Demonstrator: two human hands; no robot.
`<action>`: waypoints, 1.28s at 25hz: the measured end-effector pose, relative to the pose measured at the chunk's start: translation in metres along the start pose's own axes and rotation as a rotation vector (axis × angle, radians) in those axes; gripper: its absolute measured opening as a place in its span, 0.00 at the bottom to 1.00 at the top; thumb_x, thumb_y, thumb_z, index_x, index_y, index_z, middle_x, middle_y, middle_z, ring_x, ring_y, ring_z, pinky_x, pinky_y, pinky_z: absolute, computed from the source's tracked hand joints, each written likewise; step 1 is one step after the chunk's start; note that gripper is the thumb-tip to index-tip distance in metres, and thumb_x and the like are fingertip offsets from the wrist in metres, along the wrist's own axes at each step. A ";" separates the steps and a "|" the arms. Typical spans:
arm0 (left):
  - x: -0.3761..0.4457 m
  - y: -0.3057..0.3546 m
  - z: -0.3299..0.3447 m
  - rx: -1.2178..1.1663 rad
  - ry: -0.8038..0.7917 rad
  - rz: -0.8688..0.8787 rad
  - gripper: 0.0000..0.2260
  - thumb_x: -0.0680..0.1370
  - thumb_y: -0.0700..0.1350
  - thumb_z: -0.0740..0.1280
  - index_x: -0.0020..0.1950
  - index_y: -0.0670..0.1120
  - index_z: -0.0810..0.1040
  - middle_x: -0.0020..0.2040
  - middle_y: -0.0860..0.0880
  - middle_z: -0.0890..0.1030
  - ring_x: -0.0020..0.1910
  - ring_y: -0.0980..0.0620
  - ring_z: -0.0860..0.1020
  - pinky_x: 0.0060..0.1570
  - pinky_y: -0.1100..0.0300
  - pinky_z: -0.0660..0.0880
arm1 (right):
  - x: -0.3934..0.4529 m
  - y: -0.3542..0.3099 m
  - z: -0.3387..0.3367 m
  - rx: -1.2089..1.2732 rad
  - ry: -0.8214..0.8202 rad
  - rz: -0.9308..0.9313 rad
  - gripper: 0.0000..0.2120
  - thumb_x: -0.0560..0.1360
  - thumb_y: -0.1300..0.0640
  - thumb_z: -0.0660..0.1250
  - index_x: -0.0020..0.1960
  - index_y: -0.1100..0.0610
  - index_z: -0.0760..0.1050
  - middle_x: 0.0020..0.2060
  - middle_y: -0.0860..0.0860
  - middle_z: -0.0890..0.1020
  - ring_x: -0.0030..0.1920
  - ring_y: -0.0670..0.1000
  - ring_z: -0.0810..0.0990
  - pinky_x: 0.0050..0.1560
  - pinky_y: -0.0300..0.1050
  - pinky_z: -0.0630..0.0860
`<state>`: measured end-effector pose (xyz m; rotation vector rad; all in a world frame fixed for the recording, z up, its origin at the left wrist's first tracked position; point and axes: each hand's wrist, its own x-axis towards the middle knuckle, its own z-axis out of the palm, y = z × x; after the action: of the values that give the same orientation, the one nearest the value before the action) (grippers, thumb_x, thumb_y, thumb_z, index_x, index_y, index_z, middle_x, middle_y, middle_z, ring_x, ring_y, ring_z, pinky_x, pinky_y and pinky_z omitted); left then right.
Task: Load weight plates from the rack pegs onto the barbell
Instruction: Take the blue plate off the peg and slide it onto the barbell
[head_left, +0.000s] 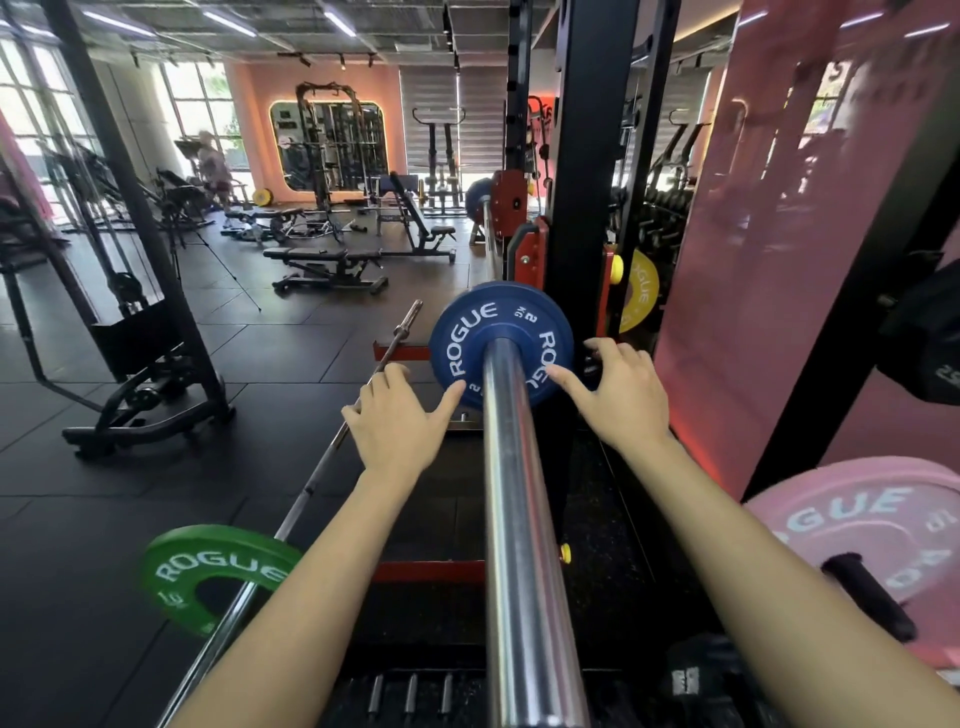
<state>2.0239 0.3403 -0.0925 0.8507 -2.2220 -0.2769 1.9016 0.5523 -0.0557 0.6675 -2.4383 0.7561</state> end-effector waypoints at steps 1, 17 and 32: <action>-0.008 -0.001 -0.007 -0.007 -0.004 0.005 0.35 0.72 0.75 0.56 0.59 0.45 0.72 0.57 0.46 0.79 0.58 0.43 0.75 0.55 0.44 0.67 | -0.010 -0.001 -0.007 0.007 0.000 0.001 0.36 0.71 0.27 0.58 0.67 0.54 0.71 0.58 0.54 0.78 0.62 0.58 0.72 0.56 0.54 0.73; -0.210 -0.021 -0.201 -0.085 -0.043 0.107 0.29 0.75 0.68 0.61 0.68 0.49 0.69 0.63 0.47 0.75 0.61 0.44 0.72 0.56 0.46 0.68 | -0.248 -0.069 -0.145 0.031 -0.002 0.036 0.28 0.76 0.37 0.60 0.70 0.52 0.68 0.60 0.53 0.77 0.60 0.58 0.72 0.54 0.53 0.72; -0.312 0.083 -0.259 -0.279 -0.060 0.216 0.24 0.76 0.60 0.65 0.67 0.50 0.68 0.61 0.44 0.74 0.59 0.42 0.71 0.55 0.44 0.69 | -0.336 0.007 -0.293 0.035 0.053 0.068 0.28 0.77 0.37 0.61 0.72 0.50 0.65 0.64 0.50 0.74 0.64 0.54 0.70 0.58 0.50 0.70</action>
<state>2.3250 0.6200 -0.0474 0.4547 -2.2396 -0.4998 2.2426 0.8394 -0.0423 0.5727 -2.4155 0.8352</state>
